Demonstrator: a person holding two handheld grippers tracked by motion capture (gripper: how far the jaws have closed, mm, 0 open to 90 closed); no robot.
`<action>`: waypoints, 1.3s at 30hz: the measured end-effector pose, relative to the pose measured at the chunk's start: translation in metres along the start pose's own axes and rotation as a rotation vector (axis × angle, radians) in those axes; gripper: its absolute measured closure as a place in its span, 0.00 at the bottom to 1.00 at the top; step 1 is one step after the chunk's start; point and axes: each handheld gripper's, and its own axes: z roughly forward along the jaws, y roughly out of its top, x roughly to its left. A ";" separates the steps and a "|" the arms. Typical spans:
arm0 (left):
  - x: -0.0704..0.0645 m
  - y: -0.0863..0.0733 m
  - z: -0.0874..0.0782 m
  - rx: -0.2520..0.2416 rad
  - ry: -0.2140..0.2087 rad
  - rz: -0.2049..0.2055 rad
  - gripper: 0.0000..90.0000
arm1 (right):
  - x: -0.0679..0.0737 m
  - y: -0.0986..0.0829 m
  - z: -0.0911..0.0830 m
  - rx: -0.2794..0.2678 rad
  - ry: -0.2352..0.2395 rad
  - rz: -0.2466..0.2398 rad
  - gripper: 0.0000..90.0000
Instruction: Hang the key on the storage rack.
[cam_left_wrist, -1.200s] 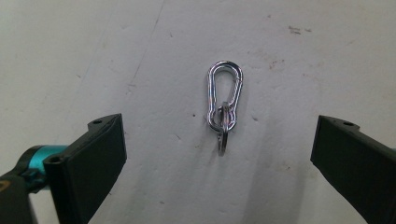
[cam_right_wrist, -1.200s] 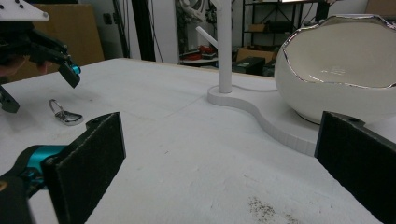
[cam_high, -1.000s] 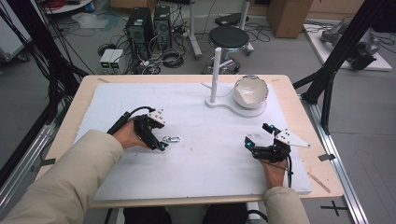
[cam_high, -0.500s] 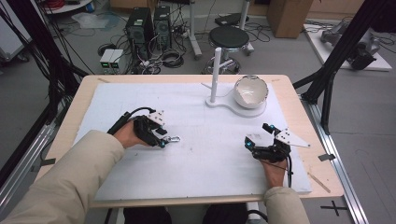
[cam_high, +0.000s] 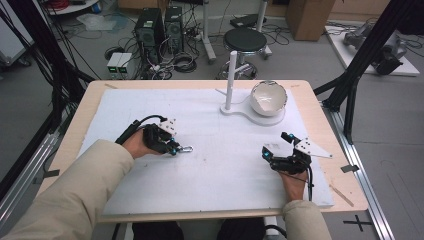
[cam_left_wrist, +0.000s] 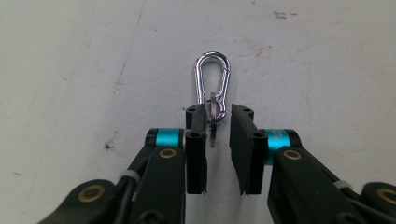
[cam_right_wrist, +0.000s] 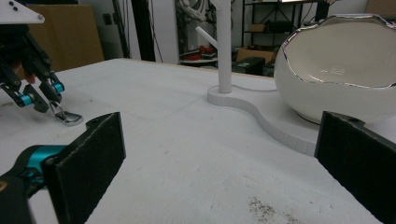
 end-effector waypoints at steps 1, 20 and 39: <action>0.000 0.000 0.000 0.004 0.004 -0.003 0.88 | 0.000 0.000 0.000 0.004 0.002 0.006 0.01; -0.003 0.002 -0.001 -0.007 0.008 -0.029 0.98 | 0.001 0.000 0.000 0.003 0.002 0.006 0.01; -0.021 0.017 -0.042 -0.275 0.018 -0.078 0.98 | 0.001 0.013 0.002 0.046 0.036 -0.019 0.01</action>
